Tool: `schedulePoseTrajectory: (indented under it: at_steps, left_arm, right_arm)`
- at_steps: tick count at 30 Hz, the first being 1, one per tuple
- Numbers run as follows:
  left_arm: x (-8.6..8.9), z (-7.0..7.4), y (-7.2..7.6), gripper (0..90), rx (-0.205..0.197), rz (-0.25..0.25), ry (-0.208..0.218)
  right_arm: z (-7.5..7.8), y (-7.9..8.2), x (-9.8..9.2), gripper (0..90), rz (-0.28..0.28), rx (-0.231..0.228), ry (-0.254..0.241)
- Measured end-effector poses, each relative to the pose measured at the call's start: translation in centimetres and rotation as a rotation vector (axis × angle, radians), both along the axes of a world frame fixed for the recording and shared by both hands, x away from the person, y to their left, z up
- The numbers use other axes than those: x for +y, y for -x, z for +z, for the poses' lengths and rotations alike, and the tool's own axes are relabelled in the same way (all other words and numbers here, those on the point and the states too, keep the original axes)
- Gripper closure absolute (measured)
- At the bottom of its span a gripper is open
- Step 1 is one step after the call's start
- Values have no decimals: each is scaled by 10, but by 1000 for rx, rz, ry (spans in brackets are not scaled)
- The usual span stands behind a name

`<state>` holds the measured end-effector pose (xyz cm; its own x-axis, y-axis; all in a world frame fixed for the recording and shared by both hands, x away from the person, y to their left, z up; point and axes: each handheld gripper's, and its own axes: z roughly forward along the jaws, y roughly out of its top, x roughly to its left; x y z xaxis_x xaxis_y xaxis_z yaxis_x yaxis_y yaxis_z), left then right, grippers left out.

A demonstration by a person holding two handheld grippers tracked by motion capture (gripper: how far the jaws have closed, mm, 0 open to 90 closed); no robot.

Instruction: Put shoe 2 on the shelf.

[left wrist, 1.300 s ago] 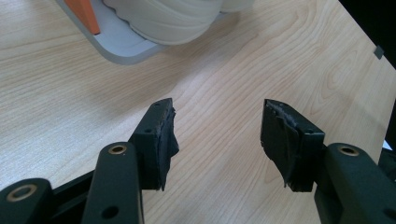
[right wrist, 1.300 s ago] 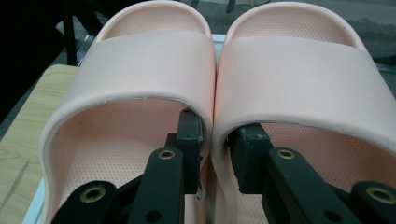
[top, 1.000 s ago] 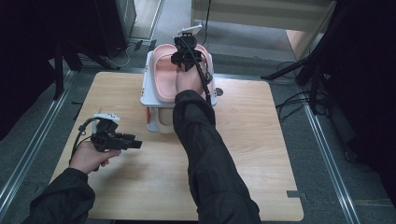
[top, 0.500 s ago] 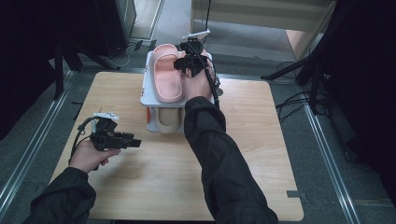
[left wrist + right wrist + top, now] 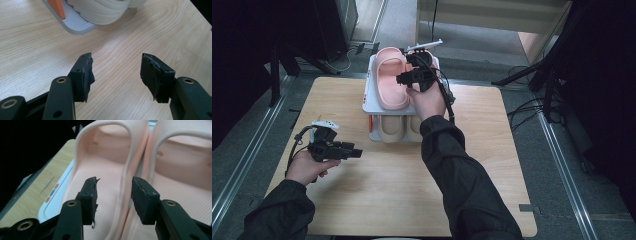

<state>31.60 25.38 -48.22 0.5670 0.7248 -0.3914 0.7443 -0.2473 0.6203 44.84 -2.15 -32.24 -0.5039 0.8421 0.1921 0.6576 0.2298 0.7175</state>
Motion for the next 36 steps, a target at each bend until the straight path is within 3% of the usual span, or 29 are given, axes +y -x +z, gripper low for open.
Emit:
schedulePoseTrajectory:
  at_steps: [5, 10, 14, 21, 25, 29, 36]
  left_arm:
    - [0, 0, 0, 428, 1, 7, 0]
    - [0, 0, 0, 427, -2, 1, -11]
    - [-1, 0, 0, 426, 2, 3, -13]
    - [-1, -1, 5, 424, -3, -6, -25]
    - [-1, 0, 8, 422, -11, -13, -26]
    - [-3, 0, 8, 421, -12, -20, -37]
    - [-5, 0, 10, 418, -23, -23, -38]
  right_arm:
    - [-1, 16, -8, 587, 73, -8, -46]
    - [-1, 31, -16, 570, 164, 6, -121]
    - [-1, 45, -18, 570, 216, -26, -87]
    - [-13, 62, -29, 573, 266, -27, -102]
    - [-20, 74, -37, 575, 292, -6, -156]
    - [-26, 92, -44, 575, 334, -49, -118]
    - [-41, 109, -60, 569, 382, -42, -128]
